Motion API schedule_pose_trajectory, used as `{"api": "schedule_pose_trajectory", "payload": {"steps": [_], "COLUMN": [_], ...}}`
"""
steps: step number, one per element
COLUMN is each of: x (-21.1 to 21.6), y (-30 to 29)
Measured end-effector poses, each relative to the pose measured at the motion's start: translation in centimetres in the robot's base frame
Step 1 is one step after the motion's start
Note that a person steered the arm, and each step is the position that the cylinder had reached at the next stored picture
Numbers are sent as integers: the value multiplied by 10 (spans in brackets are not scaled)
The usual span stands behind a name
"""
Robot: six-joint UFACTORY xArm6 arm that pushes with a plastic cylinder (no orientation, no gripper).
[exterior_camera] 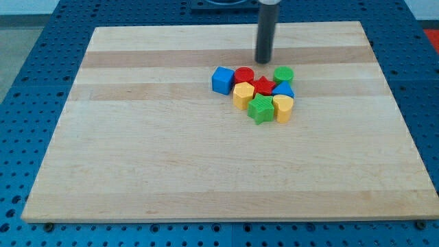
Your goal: Move the blue cube towards the left of the green circle
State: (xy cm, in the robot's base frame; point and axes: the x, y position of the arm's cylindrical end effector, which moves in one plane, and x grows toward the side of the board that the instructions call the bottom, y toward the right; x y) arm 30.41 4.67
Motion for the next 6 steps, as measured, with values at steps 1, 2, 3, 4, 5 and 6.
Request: {"api": "schedule_pose_trajectory", "payload": {"steps": [1,2,3,4,5,6], "x": [-2,-2,11,41,75,110], "y": [-50,-97,-127,-135,-135,-124]}}
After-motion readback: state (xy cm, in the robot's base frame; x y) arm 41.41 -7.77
